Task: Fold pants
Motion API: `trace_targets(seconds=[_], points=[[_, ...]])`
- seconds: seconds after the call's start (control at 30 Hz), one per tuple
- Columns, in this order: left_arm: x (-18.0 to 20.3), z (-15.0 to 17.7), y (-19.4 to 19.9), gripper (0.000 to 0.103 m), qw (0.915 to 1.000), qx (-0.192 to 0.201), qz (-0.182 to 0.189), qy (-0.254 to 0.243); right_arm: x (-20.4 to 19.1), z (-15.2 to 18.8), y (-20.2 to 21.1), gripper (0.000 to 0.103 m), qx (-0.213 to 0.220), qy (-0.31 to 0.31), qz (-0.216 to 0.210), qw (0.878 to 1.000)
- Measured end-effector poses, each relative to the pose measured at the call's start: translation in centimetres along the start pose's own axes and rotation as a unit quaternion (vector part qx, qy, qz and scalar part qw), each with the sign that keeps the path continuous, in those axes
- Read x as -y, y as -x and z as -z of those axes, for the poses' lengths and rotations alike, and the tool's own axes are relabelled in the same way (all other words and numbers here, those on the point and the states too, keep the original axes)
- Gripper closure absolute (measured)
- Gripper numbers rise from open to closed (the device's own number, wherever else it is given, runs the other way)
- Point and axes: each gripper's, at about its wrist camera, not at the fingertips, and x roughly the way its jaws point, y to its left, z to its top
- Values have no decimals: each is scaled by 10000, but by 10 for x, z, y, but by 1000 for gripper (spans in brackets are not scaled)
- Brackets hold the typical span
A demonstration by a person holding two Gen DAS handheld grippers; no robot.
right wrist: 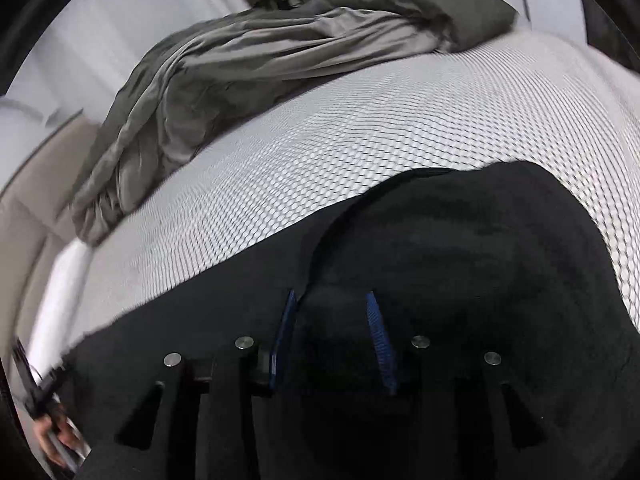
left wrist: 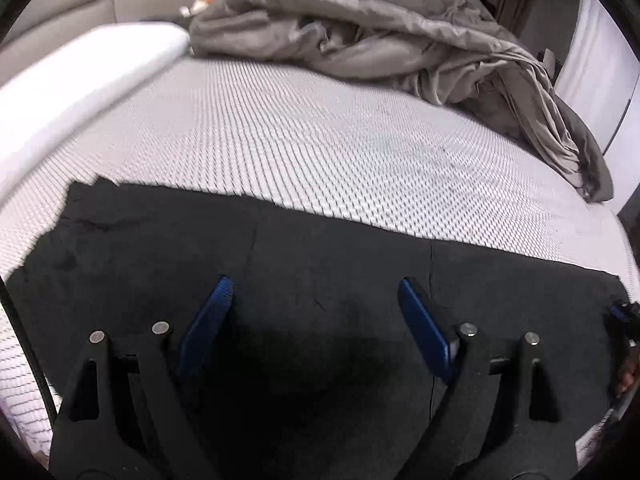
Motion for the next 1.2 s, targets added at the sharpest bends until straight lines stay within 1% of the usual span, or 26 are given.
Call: trace_targets(seconds=[0.03,0.1,0.17,0.23,0.27,0.3,0.33,0.37,0.4,0.43,0.5,0.53,0.57,0.6,0.63,0.7,0.73,0.8,0.87,0.9,0.93,0.97,1.0,1.07,1.13,1.2], points=[[4,1,3,19,10000,26,-2,-96,1,-1,4,65,7,-13,58,10000],[14,7,7,19,9997,-27,132,-225,-2,4,13,59,6,149,127,9998],[32,14,11,19,9982,-75,364,-461,-17,18,19,55,-37,667,314,9973],[66,28,18,19,9910,-103,856,-1020,-44,45,22,44,-196,1582,419,9863],[85,39,21,19,9844,-166,1127,-1340,-60,63,22,38,-327,2124,377,9759],[108,55,22,19,9741,-323,1425,-1723,-69,75,22,32,-402,2455,349,9679],[123,67,20,19,9657,-490,1600,-1988,-83,97,23,29,-501,3041,361,9506],[141,85,18,19,9528,-745,1787,-2339,-89,113,26,26,-475,3431,413,9372],[154,100,15,19,9440,-938,1791,-2609,-91,125,32,26,-372,3741,485,9254],[162,111,14,19,9397,-960,1654,-2837,-86,130,39,25,-335,3832,454,9219],[167,121,20,17,9381,-658,1413,-3094,-61,126,52,25,-387,3628,353,9304],[166,120,20,14,9385,-681,1438,-3064,-47,123,58,25,-323,3525,493,9340],[161,116,16,13,9414,-777,1501,-2919,-32,118,63,25,-204,3423,762,9363],[158,114,14,8,9441,-835,1515,-2807,-7,110,70,23,-29,3231,1239,9382],[154,111,10,8,9478,-896,1492,-2671,13,103,74,22,75,3004,1594,9404],[153,106,9,8,9520,-871,1414,-2570,39,92,80,21,253,2640,2129,9404],[154,104,10,9,9533,-867,1389,-2539,49,88,86,21,325,2440,2238,9430],[158,98,16,15,9561,-823,1416,-2429,53,83,98,25,450,2286,2126,9490],[164,95,24,15,9558,-677,1628,-2355,41,81,110,25,642,2283,1754,9555],[172,92,33,15,9537,-558,1843,-2310,33,81,112,25,626,2260,1368,9624],[180,92,36,16,9524,-504,1962,-2280,25,80,107,27,508,2280,1105,9660],[194,92,38,16,9499,-491,2077,-2285,16,81,101,39,390,2347,959,9665],[208,93,39,15,9448,-516,2215,-2357,7,84,92,48,227,2504,848,9641],[239,105,40,15,9330,-568,2381,-2638,-7,92,73,48,53,2984,1113,9479],[261,116,35,15,9255,-661,2330,-2912,-11,98,66,48,2,3394,1278,9319],[279,131,27,15,9173,-833,2138,-3253,-3,103,74,48,21,3500,1362,9268]])
